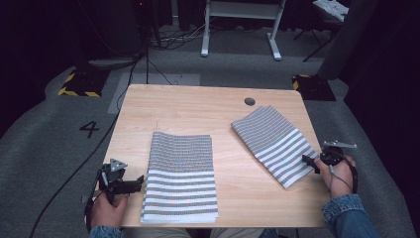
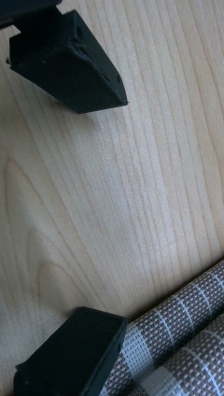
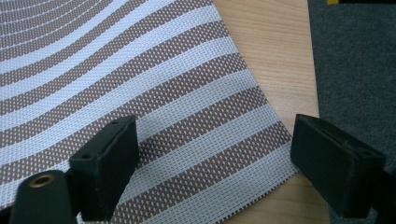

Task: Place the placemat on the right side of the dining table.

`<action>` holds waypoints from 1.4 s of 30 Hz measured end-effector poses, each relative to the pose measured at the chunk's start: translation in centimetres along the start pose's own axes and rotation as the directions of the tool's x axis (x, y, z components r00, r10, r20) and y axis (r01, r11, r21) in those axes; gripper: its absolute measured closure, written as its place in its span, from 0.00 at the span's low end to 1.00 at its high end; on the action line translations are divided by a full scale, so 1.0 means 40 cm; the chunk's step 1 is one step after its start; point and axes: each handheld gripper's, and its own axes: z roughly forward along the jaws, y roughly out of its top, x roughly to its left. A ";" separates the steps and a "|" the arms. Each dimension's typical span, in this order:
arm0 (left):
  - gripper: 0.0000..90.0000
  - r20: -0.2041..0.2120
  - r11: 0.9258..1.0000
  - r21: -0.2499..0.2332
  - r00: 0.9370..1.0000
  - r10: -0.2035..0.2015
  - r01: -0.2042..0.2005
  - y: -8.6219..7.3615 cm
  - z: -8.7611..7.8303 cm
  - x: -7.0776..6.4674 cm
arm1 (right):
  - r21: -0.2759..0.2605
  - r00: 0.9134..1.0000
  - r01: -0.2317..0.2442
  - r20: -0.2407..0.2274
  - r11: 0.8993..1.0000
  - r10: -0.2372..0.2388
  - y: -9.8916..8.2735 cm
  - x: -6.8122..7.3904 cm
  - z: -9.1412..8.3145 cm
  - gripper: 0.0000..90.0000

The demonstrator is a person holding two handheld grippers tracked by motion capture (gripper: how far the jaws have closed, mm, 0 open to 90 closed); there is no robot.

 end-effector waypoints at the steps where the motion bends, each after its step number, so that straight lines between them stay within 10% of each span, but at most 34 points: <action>1: 0.00 0.000 1.000 0.000 1.000 0.000 0.000 0.000 0.000 0.000 | 0.000 1.000 0.000 0.000 1.000 0.000 0.000 0.000 0.000 0.21; 5: 0.01 0.000 1.000 0.000 1.000 0.000 0.000 0.000 0.000 0.000 | -0.004 0.997 0.064 -0.039 0.998 -0.064 0.003 0.022 -0.013 0.61; 10: 0.00 -0.001 1.000 0.000 1.000 0.000 0.000 0.000 0.000 0.000 | -0.026 0.991 0.131 -0.010 0.991 -0.131 0.023 0.044 -0.038 0.83; 18: 0.01 0.000 1.000 0.000 1.000 0.000 0.000 0.000 0.000 0.000 | -0.117 0.985 0.175 0.020 0.978 -0.173 0.067 0.064 -0.104 0.91; 23: 0.00 -0.001 1.000 0.000 1.000 0.000 0.000 0.000 0.000 0.000 | -0.181 0.967 0.251 0.011 0.951 -0.254 0.098 0.123 -0.165 0.92; 29: 0.00 0.000 1.000 0.000 1.000 0.000 0.000 0.000 0.000 0.000 | -0.241 0.923 0.354 -0.063 0.904 -0.378 0.108 0.227 -0.213 0.92; 32: 0.01 0.000 1.000 0.000 1.000 0.000 0.000 0.000 0.000 0.000 | -0.262 0.909 0.354 -0.129 0.898 -0.396 0.104 0.269 -0.223 0.92; 33: 0.00 -0.002 1.000 0.000 1.000 -0.004 0.004 0.000 0.000 -0.001 | -0.279 0.888 0.372 -0.171 0.885 -0.427 0.097 0.307 -0.229 0.92; 38: 0.01 -0.002 1.000 0.000 1.000 -0.004 0.004 0.000 0.000 -0.001 | -0.295 0.849 0.389 -0.252 0.872 -0.464 0.074 0.375 -0.235 0.91; 42: 0.00 -0.002 1.000 -0.001 1.000 -0.004 0.004 0.000 0.000 -0.001 | -0.295 0.797 0.409 -0.345 0.864 -0.495 0.041 0.439 -0.239 0.91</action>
